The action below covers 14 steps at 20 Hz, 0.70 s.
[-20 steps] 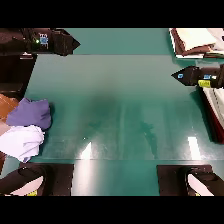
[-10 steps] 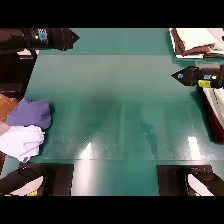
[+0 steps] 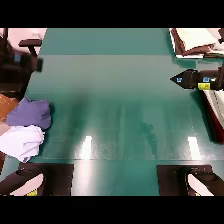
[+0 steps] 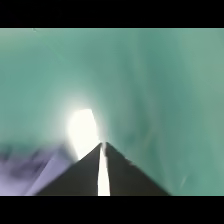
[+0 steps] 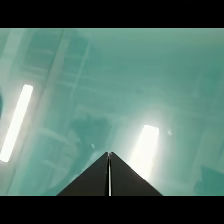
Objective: Fold the shirts.
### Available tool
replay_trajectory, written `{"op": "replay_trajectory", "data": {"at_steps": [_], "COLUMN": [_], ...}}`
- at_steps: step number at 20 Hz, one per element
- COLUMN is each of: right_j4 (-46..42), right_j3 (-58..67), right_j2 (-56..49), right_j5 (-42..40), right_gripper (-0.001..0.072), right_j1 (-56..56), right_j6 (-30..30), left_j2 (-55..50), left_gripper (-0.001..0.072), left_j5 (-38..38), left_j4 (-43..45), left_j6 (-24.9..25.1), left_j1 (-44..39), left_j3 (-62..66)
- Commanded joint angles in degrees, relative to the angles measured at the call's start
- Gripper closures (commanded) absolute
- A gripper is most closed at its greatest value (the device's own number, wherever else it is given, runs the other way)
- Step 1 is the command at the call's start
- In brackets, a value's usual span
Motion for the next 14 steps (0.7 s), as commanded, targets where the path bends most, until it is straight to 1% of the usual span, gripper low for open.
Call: {"op": "replay_trajectory", "data": {"at_steps": [1,2,5,7,10,11,12,13,14], "right_j4": [0.0,-0.02,0.0,0.0,-0.02,0.0,0.0,0.0,0.0], "right_j3": [0.0,0.0,0.0,0.0,0.0,0.0,0.0,0.0,0.0], "right_j2": [0.04,0.04,0.04,0.04,0.04,0.04,0.04,0.04,0.04], "right_j5": [0.92,0.96,0.92,0.92,0.24,-0.11,-0.35,-0.48,-0.76], "right_gripper": [0.0694,0.0694,0.0694,0.0694,0.0694,0.0694,0.0694,0.0694,0.0694], "right_j1": [-0.02,-0.02,-0.02,-0.02,-0.02,-0.02,-0.02,-0.02,-0.02], "right_j6": [0.02,0.02,0.02,0.02,0.02,0.02,0.02,0.02,0.02], "left_j2": [0.2,0.2,0.09,0.09,0.09,0.09,0.11,0.11,0.22], "left_gripper": [0.0116,-0.0011,-0.0003,-0.0003,-0.0001,0.0017,0.0277,0.0495,0.0634], "left_j5": [-6.12,-3.87,5.09,9.97,12.66,12.61,12.39,12.04,11.87], "left_j4": [7.74,7.74,7.74,7.74,7.69,7.52,7.52,7.45,7.08], "left_j6": [-1.97,-2.89,-2.89,-2.86,-2.89,-3.19,-3.89,-3.89,-3.87], "left_j1": [9.51,11.72,17.05,18.93,19.63,19.63,19.63,19.63,19.63], "left_j3": [-9.79,-13.99,-26.03,-32.0,-36.28,-36.52,-36.5,-36.5,-36.46]}}
